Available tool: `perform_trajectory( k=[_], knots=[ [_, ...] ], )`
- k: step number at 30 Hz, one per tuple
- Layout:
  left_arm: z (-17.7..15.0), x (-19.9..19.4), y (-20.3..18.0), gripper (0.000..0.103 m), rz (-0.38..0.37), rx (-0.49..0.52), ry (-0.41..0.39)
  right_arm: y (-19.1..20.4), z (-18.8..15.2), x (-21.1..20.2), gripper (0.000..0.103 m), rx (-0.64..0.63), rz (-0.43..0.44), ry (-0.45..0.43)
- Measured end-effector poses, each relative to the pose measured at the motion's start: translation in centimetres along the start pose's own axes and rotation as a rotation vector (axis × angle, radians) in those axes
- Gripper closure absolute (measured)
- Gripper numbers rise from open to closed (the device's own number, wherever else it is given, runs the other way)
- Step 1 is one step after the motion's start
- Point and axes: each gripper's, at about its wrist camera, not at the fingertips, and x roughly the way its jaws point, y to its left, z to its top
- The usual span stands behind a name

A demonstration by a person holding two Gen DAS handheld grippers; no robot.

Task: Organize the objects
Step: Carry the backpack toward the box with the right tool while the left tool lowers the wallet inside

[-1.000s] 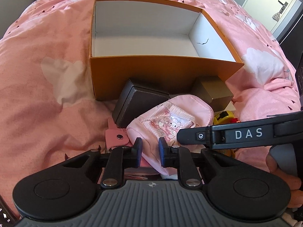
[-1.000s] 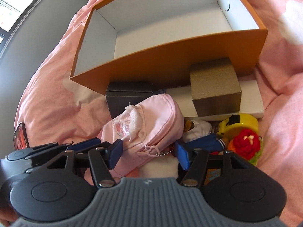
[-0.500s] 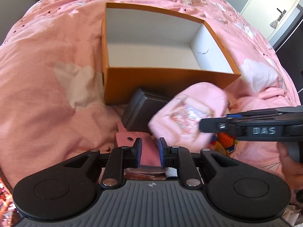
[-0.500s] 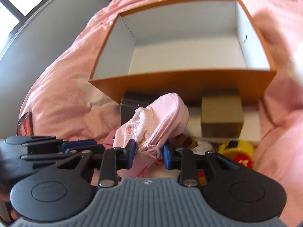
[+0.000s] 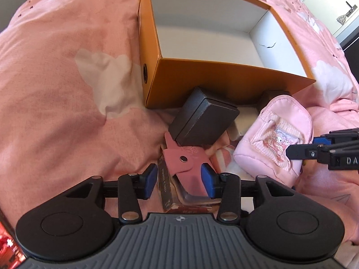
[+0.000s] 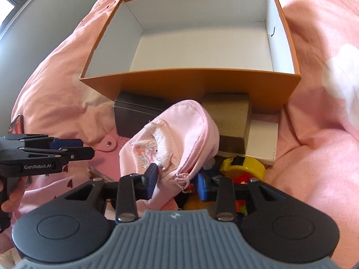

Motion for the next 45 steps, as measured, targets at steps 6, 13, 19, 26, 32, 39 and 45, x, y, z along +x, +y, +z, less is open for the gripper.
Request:
perform_trajectory(
  k=[6, 13, 19, 26, 32, 39, 45],
  knots=[
    [1.3, 3.7, 0.9, 0.049, -0.017, -0.064, 0.111, -1.0, -0.5, 1.0, 0.048, 0.12, 0.052, -0.013],
    [1.1, 5.4, 1.8, 0.052, -0.043, -0.155, 0.121, -1.8, -1.1, 1.0, 0.054, 0.191, 0.088, -0.038],
    [-0.2, 3.8, 0.6, 0.067, 0.006, -0.151, 0.05, 0.5, -0.6, -0.1, 0.07, 0.023, 0.042, -0.084],
    [-1.8, 0.3, -1.9, 0.069, 0.075, -0.073, -0.049, 1.0, 0.1, -1.3, 0.072, -0.045, 0.025, -0.125],
    [-2.8, -3.7, -3.0, 0.069, 0.125, -0.022, -0.146, 1.5, 0.6, -3.1, 0.072, -0.13, 0.008, -0.173],
    [-1.8, -7.4, -5.7, 0.07, 0.174, 0.059, -0.306, 2.7, 1.1, -5.1, 0.072, -0.211, -0.005, -0.241],
    [-0.6, -9.9, -6.6, 0.07, 0.137, 0.066, -0.44, 3.2, 1.8, -7.1, 0.073, -0.255, -0.014, -0.313]
  ],
)
